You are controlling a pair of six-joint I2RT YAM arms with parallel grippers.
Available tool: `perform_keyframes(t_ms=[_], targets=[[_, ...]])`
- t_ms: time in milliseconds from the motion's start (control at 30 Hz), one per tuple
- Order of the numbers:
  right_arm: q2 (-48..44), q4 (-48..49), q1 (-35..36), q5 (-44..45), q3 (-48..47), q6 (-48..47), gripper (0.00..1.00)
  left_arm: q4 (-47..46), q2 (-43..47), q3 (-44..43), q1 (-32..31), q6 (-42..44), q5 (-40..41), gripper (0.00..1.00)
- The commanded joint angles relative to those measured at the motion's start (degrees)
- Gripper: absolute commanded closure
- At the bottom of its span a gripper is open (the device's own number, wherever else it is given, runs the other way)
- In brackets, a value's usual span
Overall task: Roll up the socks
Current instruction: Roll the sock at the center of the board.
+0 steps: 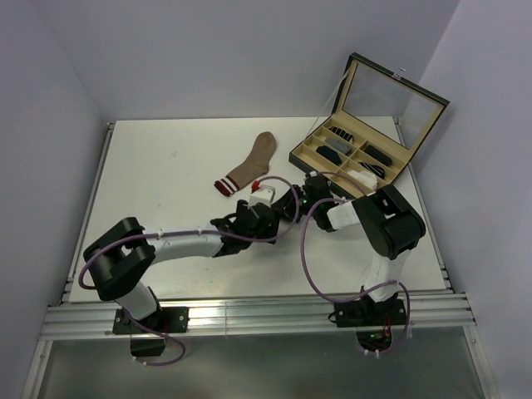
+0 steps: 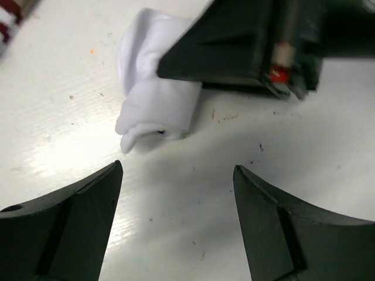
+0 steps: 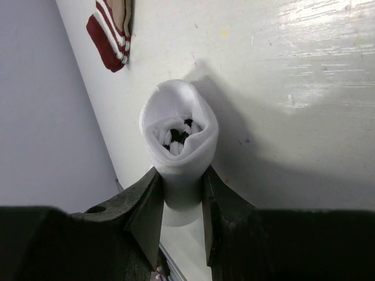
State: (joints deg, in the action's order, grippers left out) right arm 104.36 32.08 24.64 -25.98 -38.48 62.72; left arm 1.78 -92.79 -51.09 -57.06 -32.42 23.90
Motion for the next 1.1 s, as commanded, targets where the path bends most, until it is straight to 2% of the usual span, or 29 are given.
perform_keyframes(t_ms=[0,167,333,467,767,967,1067], targets=[[-1.8,-6.3,0.8,1.3,-1.7,-2.1,1.00,-3.9,-0.4,-0.4,-5.2,10.0,20.3,0.18],[-1.3,-6.7,0.8,0.1,-2.2,-1.3,1.00,-7.0,-7.0,-3.9,-9.9,18.1,28.7,0.18],[-1.0,-6.8,1.0,-0.8,-2.4,-1.1,1.00,-14.5,-11.1,-3.8,-11.1,23.7,29.4,0.20],[-0.8,-6.6,1.0,-1.4,-2.7,-0.8,1.00,-16.8,-13.2,-4.1,-11.1,27.2,30.0,0.21],[-0.9,-6.4,1.0,-2.0,-2.7,-0.3,1.00,-14.7,-17.7,-5.8,-11.1,25.2,28.6,0.29],[-1.4,-7.1,1.1,-2.1,-2.8,-0.7,1.00,-11.3,-21.4,-7.4,-10.5,23.2,29.7,0.37],[-1.7,-6.9,1.2,-2.3,-2.7,-0.6,1.00,-10.3,-22.3,-8.0,-10.0,22.5,30.0,0.44]])
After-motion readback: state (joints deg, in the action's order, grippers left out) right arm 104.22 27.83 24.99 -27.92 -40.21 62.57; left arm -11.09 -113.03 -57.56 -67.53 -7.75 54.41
